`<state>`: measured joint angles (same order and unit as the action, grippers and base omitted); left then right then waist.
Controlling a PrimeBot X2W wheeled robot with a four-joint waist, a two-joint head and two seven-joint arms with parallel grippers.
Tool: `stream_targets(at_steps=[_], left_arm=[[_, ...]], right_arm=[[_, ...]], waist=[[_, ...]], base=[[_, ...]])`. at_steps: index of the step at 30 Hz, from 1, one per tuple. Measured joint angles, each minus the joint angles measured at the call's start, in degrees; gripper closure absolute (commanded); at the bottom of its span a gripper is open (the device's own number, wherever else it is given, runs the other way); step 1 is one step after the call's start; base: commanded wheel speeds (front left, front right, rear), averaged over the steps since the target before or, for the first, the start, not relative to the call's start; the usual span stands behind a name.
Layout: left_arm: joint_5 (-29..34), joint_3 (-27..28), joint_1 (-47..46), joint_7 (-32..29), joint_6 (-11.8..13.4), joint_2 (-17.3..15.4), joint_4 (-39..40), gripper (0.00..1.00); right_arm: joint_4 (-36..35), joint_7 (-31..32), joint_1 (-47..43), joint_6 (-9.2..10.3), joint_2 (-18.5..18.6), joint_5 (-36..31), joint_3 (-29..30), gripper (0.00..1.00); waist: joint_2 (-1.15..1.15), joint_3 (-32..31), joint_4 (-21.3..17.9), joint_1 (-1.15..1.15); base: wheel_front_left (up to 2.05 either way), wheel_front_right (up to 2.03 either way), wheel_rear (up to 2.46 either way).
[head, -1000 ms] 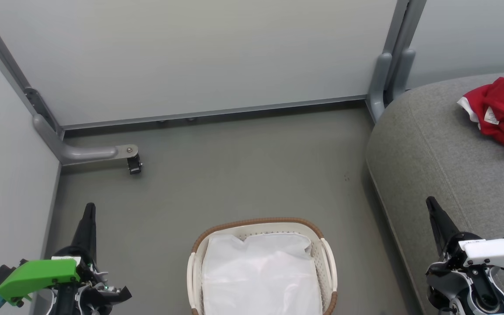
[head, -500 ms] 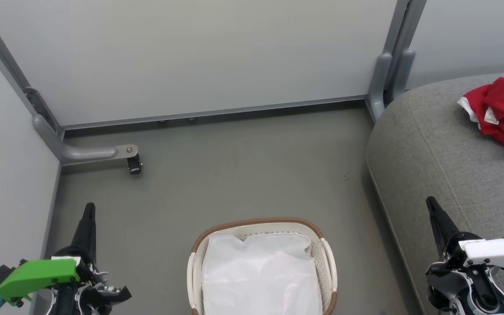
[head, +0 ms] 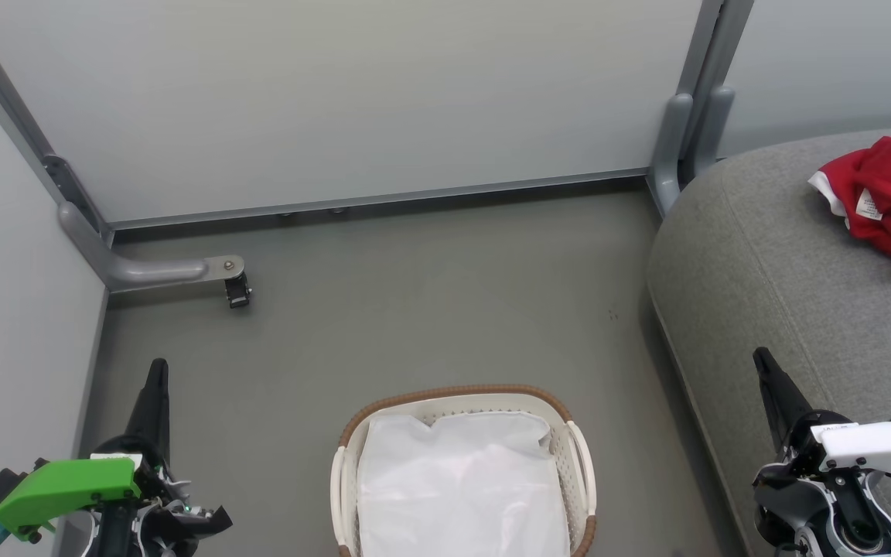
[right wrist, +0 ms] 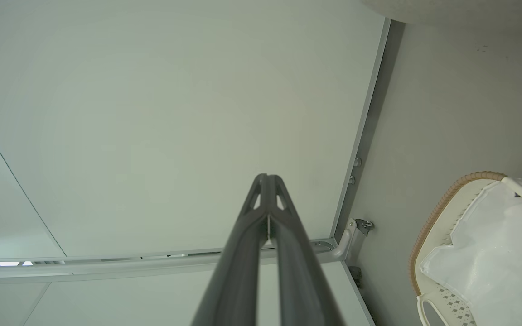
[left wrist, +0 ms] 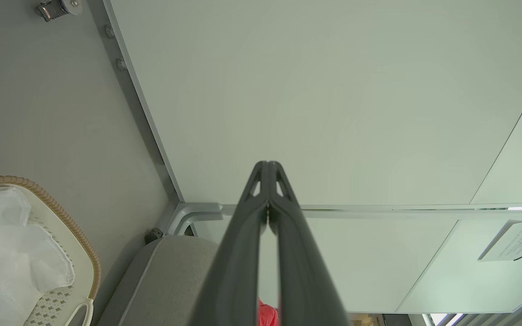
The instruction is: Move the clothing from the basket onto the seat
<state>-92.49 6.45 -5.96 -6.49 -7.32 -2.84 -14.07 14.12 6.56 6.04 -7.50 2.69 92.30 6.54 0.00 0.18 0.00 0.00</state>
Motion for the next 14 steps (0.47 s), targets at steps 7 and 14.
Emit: stream_targets(at_steps=[7, 14], left_arm=[[0.00, 0.01, 0.00, 0.00, 0.00, 0.00, 0.00, 1.00], [0.00, 0.03, 0.00, 0.00, 0.00, 0.00, 0.00, 1.00]], right_arm=[[0.00, 0.00, 0.01, 0.00, 0.01, 0.00, 0.00, 1.00], [0.00, 0.00, 0.01, 0.00, 0.01, 0.00, 0.00, 1.00]], waist=[[0.00, 0.00, 0.00, 0.00], [0.00, 0.00, 0.00, 0.00]], base=[[0.00, 0.00, 0.00], [0.00, 0.00, 0.00]])
